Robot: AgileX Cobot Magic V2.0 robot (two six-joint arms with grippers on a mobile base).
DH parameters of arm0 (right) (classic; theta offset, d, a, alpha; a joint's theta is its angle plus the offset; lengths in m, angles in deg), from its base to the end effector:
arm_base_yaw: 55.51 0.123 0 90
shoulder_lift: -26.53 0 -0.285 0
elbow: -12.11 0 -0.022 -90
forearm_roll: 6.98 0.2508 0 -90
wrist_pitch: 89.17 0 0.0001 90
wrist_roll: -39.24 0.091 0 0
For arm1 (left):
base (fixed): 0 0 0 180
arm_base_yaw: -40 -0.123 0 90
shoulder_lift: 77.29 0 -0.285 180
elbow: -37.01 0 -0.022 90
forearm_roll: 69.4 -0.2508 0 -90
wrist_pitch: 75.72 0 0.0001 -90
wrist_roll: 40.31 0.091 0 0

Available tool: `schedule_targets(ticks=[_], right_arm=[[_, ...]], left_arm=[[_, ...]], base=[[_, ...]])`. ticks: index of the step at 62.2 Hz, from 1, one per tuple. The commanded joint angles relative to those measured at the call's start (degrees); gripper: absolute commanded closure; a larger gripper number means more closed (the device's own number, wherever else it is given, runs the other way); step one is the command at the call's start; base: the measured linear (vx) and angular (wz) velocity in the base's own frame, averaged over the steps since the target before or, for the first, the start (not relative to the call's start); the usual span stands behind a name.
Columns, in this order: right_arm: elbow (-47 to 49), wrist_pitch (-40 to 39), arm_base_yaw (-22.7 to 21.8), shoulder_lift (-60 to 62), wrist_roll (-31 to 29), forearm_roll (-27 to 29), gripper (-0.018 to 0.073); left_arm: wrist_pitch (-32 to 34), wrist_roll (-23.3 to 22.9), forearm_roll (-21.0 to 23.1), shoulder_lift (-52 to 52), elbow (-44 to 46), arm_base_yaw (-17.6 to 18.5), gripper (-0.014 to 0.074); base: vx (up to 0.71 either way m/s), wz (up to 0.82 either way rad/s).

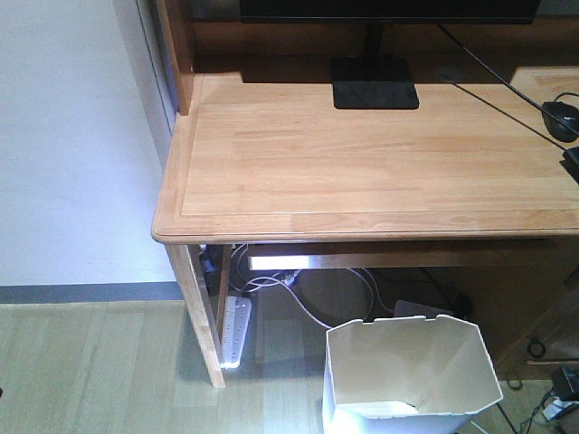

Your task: Move trash bin to bedside with robot

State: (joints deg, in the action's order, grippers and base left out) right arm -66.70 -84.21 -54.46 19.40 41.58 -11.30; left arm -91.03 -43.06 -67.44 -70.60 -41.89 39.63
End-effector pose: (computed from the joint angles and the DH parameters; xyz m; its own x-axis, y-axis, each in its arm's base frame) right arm 0.0568 0.0004 0.1966 -0.0150 -0.0346 -0.9993 -0.0123 0.9993 -0.0344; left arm 0.0546 -0.0005 0.1801 -0.1885 -0.0821 -0.9786 -0.0129 0.9966 -0.0811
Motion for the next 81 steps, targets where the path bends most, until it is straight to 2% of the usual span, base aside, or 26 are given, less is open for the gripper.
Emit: schedule_targets(ticks=[1,58,62,72,81], right_arm=[[-1.1,-4.1,-0.2,0.7,-0.1,-0.8,0.0570],[-1.1,-4.2,-0.2,0.7,-0.1,-0.8,0.0570],[-1.1,-4.5,-0.2,0.7,-0.1,-0.8,0.0570],[-0.6,-11.0,-0.2,0.7,-0.1,-0.8,0.0570],[2.7,-10.0,-0.2,-0.8,-0.2,-0.8,0.0570]], left_arm=[[4.2,-0.5,0.5,-0.6,-1.7,0.1,0.0602],[4.2,-0.5,0.5,-0.6,-1.7,0.1,0.0602],[4.2,-0.5,0.5,-0.6,-1.7,0.1,0.0602],[4.2,-0.5,0.5,-0.6,-1.7,0.1,0.0602],[4.2,-0.5,0.5,-0.6,-1.7,0.1,0.0602]], base=[[0.00,0.00],[0.00,0.00],[0.00,0.00],[0.00,0.00],[0.00,0.00]])
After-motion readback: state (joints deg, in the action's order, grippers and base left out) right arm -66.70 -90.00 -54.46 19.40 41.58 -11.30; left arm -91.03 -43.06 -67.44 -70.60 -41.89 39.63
